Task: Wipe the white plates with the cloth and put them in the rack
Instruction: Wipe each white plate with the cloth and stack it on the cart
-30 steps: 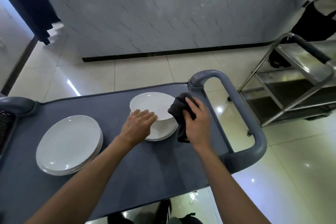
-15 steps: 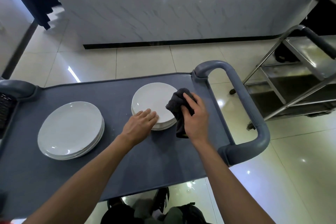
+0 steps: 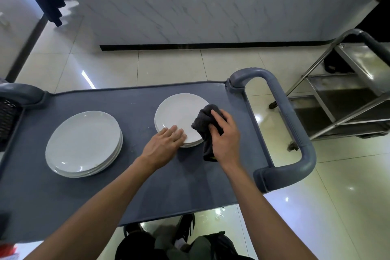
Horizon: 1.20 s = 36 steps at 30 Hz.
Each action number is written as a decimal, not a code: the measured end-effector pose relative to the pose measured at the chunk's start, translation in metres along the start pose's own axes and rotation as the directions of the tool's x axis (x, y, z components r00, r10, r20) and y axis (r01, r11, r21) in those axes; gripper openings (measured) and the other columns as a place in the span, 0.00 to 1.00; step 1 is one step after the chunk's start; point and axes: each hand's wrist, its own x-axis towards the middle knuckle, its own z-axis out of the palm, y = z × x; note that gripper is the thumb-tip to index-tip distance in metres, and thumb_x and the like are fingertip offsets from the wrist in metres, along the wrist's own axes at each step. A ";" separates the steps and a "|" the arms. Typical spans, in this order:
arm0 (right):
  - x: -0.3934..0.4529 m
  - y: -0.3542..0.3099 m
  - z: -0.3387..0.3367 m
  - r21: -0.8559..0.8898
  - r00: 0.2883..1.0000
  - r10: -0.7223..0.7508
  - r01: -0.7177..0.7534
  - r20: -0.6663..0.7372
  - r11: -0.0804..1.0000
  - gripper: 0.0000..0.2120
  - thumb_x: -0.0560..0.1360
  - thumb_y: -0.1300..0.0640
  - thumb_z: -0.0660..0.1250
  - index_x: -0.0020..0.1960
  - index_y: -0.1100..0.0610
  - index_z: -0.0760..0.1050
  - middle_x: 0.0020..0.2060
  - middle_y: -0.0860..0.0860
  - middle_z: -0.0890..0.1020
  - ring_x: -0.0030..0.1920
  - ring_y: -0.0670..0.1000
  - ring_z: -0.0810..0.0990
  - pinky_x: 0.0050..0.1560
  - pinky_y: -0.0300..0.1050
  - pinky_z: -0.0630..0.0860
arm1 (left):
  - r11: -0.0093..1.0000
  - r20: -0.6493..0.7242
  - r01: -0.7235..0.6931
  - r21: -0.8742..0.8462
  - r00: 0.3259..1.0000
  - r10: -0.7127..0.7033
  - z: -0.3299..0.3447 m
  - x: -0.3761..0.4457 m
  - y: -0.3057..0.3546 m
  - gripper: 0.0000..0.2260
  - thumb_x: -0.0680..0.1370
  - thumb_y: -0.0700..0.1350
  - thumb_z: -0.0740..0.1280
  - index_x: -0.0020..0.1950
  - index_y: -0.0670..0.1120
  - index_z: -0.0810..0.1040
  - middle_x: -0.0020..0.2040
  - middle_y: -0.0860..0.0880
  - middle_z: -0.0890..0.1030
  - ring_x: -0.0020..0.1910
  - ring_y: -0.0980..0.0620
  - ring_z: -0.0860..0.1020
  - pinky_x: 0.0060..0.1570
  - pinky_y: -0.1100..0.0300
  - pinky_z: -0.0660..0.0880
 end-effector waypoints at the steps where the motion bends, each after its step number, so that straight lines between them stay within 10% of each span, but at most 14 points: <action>1: 0.000 0.001 0.001 -0.005 1.000 -0.003 0.003 0.005 1.000 0.20 0.78 0.65 0.69 0.69 0.55 0.78 0.67 0.53 0.76 0.67 0.53 0.75 0.69 0.54 0.72 | 1.000 0.003 0.003 0.002 1.000 -0.003 0.001 0.000 0.001 0.23 0.68 0.36 0.76 0.62 0.40 0.79 0.62 0.42 0.80 0.61 0.38 0.79 0.56 0.46 0.79; 12: -0.001 0.001 0.014 -0.018 0.998 0.003 -0.002 0.065 1.000 0.20 0.78 0.64 0.68 0.69 0.53 0.78 0.66 0.50 0.76 0.66 0.52 0.75 0.70 0.50 0.71 | 0.997 -0.050 0.059 -0.045 0.997 -0.061 0.006 -0.003 0.004 0.12 0.79 0.43 0.65 0.61 0.42 0.78 0.62 0.43 0.79 0.64 0.36 0.75 0.59 0.42 0.75; 26: 0.001 -0.016 0.046 0.013 0.992 -0.022 0.021 0.127 1.000 0.21 0.78 0.65 0.68 0.69 0.53 0.78 0.67 0.49 0.76 0.67 0.51 0.74 0.71 0.48 0.70 | 0.946 0.124 0.323 0.011 0.939 -0.322 -0.021 -0.023 -0.007 0.25 0.79 0.55 0.64 0.72 0.44 0.69 0.69 0.42 0.73 0.72 0.38 0.66 0.68 0.35 0.65; 36: -0.004 -0.050 0.095 -0.005 0.969 -0.090 0.093 0.230 0.996 0.21 0.78 0.64 0.69 0.69 0.52 0.78 0.66 0.47 0.76 0.66 0.50 0.74 0.67 0.27 0.61 | 0.914 0.074 0.405 0.030 0.911 -0.406 -0.037 -0.074 -0.043 0.21 0.78 0.54 0.65 0.68 0.46 0.74 0.62 0.46 0.77 0.65 0.43 0.72 0.60 0.48 0.72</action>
